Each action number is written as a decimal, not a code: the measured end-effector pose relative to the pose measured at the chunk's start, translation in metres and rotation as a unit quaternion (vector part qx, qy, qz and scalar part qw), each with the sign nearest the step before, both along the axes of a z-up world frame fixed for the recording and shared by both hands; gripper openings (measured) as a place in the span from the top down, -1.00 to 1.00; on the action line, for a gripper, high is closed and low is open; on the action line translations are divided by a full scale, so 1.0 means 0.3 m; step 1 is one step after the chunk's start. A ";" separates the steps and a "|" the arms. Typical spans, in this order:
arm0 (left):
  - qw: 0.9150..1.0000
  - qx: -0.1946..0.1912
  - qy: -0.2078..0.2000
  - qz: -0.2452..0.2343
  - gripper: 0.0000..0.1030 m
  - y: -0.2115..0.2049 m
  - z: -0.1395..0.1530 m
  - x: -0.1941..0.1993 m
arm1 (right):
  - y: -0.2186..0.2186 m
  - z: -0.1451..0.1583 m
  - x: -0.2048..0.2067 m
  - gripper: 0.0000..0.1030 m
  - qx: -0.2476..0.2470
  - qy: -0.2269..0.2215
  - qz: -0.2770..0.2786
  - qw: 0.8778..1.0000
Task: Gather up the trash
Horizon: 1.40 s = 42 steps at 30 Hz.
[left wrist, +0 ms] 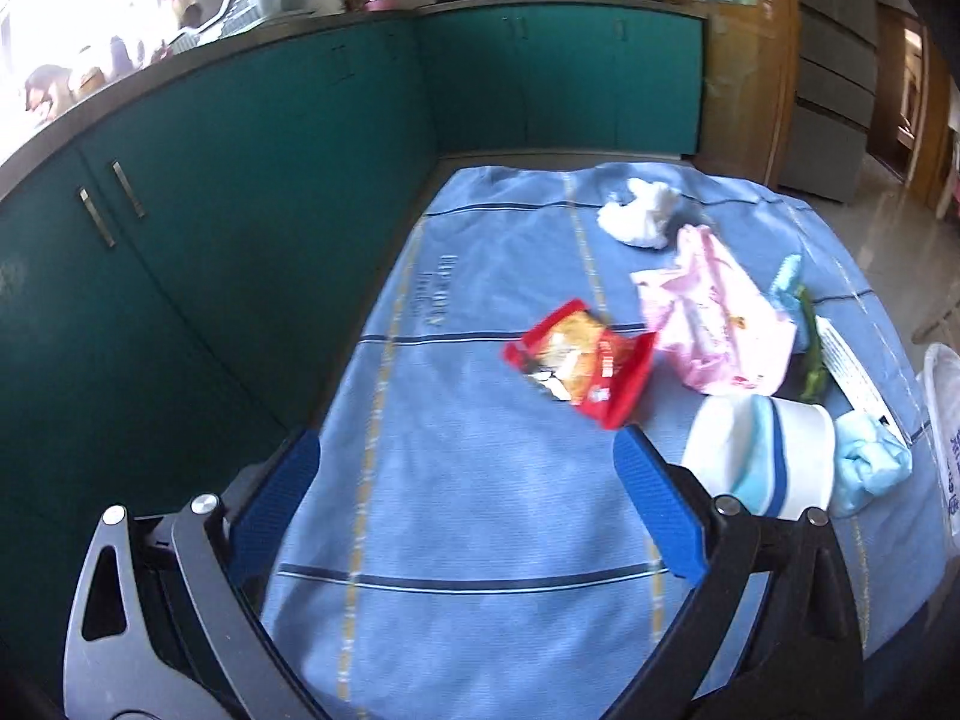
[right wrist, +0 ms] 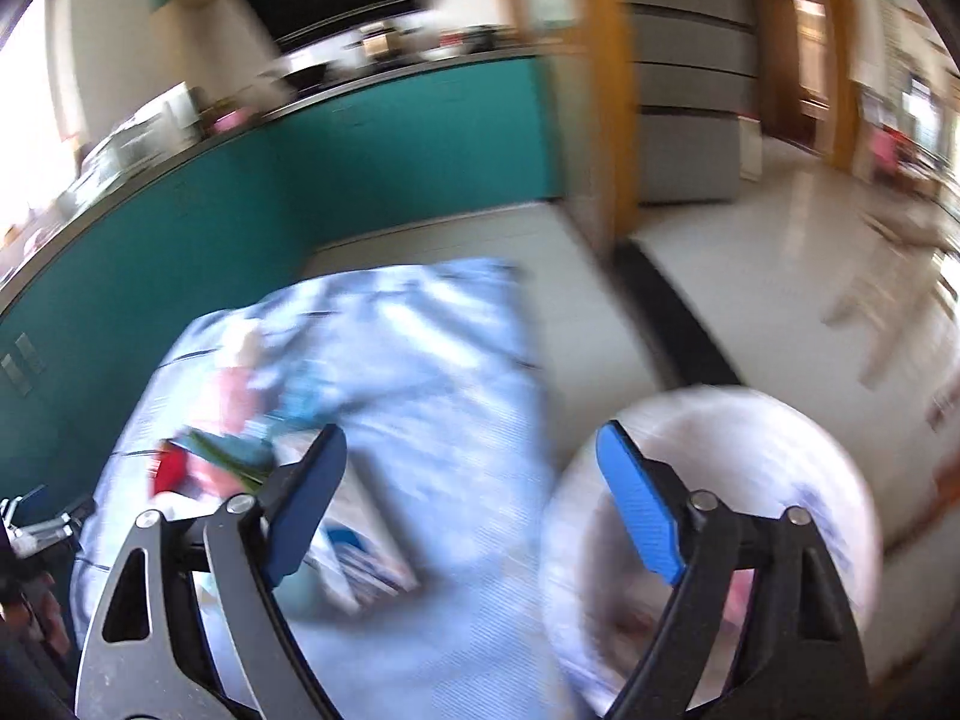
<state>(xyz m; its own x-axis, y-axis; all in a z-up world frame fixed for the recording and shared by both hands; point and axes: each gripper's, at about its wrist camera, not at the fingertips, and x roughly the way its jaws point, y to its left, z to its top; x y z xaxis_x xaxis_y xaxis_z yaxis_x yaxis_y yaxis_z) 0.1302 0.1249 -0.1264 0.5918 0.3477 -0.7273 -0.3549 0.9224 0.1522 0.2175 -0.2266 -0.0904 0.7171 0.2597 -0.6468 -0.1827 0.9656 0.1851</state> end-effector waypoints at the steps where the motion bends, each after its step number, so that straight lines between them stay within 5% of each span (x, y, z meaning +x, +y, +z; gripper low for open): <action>1: 1.000 -0.002 -0.003 0.003 -0.90 0.022 0.008 -0.009 | 0.096 0.001 0.054 -0.65 0.000 0.005 0.031 1.000; 7: 1.000 -0.004 -0.003 0.002 -0.91 0.100 0.008 -0.021 | 0.600 -0.027 0.328 -0.65 -0.011 0.056 0.136 0.989; 15: 1.000 0.006 0.011 0.013 -0.91 0.185 -0.012 -0.127 | 0.984 -0.216 0.665 -0.65 -0.112 0.163 0.083 0.977; 18: 0.999 0.018 0.014 0.024 -0.92 0.221 -0.018 -0.175 | 0.999 -0.286 0.695 -0.64 -0.110 0.206 0.074 0.970; 21: 0.999 0.010 0.017 0.029 -0.93 0.253 -0.033 -0.194 | 1.008 -0.305 0.684 -0.08 -0.120 0.213 0.077 0.967; 25: 1.000 -0.005 0.016 0.025 -0.93 0.261 -0.042 -0.190 | 1.011 -0.299 0.632 0.17 -0.144 0.196 0.109 0.964; 35: 0.999 -0.037 0.010 -0.008 -0.93 0.212 -0.060 -0.130 | 0.888 -0.067 0.337 0.18 -0.077 0.129 0.198 0.969; 42: 0.998 -0.053 0.018 -0.025 -0.93 0.192 -0.075 -0.069 | 0.581 0.063 0.032 0.18 0.018 0.061 0.213 0.975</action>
